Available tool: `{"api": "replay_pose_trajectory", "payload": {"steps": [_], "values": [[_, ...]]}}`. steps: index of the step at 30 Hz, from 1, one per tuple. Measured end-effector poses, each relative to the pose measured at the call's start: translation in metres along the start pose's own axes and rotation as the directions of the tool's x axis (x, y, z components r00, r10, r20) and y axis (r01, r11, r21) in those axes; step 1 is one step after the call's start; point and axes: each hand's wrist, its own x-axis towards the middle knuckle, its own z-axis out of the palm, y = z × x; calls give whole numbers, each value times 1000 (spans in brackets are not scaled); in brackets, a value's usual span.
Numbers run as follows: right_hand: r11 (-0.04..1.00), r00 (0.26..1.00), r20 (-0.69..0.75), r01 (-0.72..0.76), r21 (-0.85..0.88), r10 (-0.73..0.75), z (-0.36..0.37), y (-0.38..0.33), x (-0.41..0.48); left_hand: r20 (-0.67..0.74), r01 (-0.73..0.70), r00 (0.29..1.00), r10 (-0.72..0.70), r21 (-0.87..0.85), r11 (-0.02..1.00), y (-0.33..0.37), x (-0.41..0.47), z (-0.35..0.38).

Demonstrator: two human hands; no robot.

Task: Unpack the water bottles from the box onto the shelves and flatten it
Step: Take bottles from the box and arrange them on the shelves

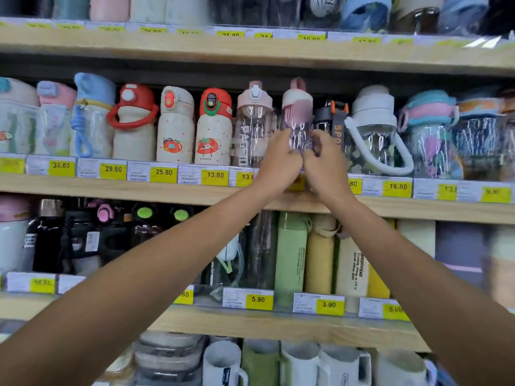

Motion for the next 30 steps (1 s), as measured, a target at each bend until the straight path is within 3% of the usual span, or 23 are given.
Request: {"api": "replay_pose_trajectory", "payload": {"steps": [6,11,30], "values": [[987,997,77,12,162,-25,-6,8,5,-56,101,993,-105,-73,992,8,0,8],[992,998,60,17,126,-25,-5,13,8,-44,224,974,-224,-1,975,12,5,7],[987,982,185,-74,143,47,-11,16,16,-88,222,969,-230,-88,971,8,-2,14]]}}
